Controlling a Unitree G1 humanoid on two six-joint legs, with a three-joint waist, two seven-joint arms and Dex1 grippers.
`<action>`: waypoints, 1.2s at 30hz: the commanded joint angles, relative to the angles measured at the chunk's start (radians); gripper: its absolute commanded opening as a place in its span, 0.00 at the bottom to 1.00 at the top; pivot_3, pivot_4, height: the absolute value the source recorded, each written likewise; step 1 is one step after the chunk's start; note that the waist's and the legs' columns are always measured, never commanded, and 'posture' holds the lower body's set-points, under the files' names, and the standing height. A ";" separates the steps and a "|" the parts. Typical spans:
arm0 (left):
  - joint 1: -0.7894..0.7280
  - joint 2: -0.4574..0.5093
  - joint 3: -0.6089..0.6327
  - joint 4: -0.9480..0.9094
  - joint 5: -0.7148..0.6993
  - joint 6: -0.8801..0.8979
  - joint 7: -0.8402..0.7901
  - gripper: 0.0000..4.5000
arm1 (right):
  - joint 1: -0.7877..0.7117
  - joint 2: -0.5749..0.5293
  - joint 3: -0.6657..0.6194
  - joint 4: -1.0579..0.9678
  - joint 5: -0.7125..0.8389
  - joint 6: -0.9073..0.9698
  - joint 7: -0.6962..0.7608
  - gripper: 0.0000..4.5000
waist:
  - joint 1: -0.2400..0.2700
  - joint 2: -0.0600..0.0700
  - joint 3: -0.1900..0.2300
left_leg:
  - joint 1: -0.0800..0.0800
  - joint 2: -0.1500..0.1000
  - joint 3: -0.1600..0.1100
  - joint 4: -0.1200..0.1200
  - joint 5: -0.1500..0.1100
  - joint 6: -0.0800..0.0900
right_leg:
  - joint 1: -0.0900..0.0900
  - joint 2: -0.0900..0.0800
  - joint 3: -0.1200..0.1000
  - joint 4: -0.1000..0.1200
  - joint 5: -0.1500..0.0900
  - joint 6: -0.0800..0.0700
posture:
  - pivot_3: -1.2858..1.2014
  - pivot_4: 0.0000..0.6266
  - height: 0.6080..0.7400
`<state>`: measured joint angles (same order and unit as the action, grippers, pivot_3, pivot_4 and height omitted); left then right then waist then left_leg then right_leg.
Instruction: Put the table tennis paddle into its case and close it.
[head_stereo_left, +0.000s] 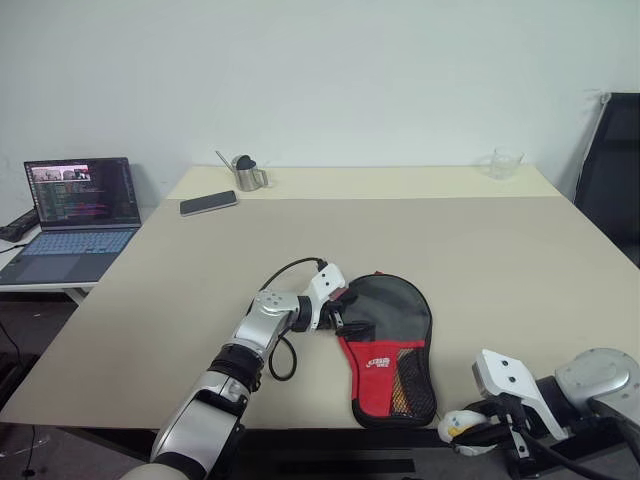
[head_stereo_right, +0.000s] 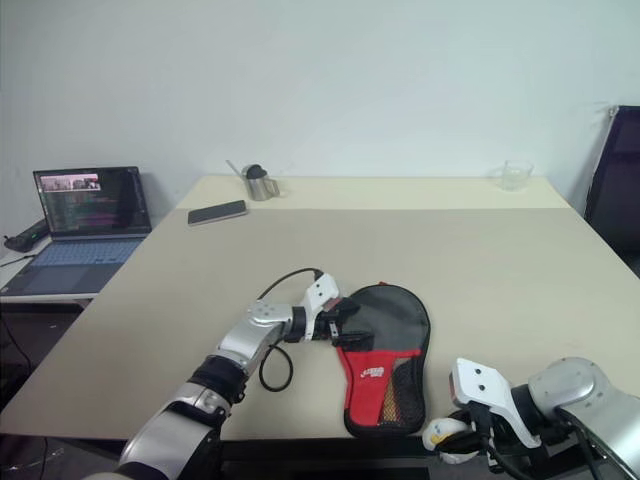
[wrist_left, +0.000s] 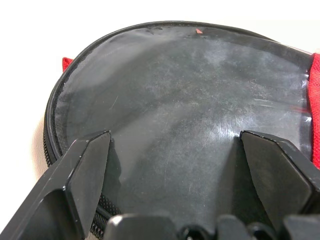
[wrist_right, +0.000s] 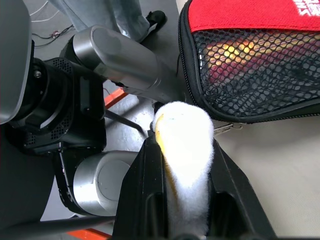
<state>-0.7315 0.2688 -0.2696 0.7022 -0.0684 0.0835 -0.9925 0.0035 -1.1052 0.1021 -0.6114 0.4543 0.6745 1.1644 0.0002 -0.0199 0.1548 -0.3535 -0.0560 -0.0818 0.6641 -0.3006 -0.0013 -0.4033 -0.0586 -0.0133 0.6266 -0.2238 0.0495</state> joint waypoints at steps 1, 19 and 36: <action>0.054 0.021 -0.058 0.116 0.101 0.047 0.035 1.00 | -0.034 0.007 -0.001 0.011 0.001 0.016 -0.015 0.16 | 0.000 0.000 0.000 | 0.000 0.000 0.000 0.000 0.000 0.000 | 0.000 0.000 0.000 0.000 0.000 0.000 | 0.52 0.24 1.00; 0.181 0.189 0.164 -0.374 -0.138 0.215 -0.066 1.00 | -0.415 0.026 -0.024 0.456 -0.067 -0.147 0.123 1.00 | -0.025 0.000 0.010 | 0.001 0.004 0.003 -0.002 0.000 -0.001 | -0.003 0.003 0.001 0.000 0.000 -0.001 | 0.52 0.24 1.00; 0.498 0.829 0.639 -0.718 -0.418 0.413 -0.363 1.00 | -0.663 -0.049 -0.098 0.994 -0.108 -0.242 0.359 1.00 | 0.010 0.009 0.034 | -0.044 -0.002 0.004 -0.001 0.003 -0.008 | -0.047 -0.003 0.001 0.001 0.006 -0.015 | 0.52 0.24 1.00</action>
<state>-0.2337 1.0539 0.2817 -0.0237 -0.4636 0.5191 -1.3250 -0.6631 -1.1107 0.0632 0.4324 0.3170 0.4319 1.4838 0.0104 -0.0108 0.1893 -0.3973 -0.0574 -0.0778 0.6635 -0.2978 -0.0093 -0.4507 -0.0612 -0.0131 0.6286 -0.2181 0.0342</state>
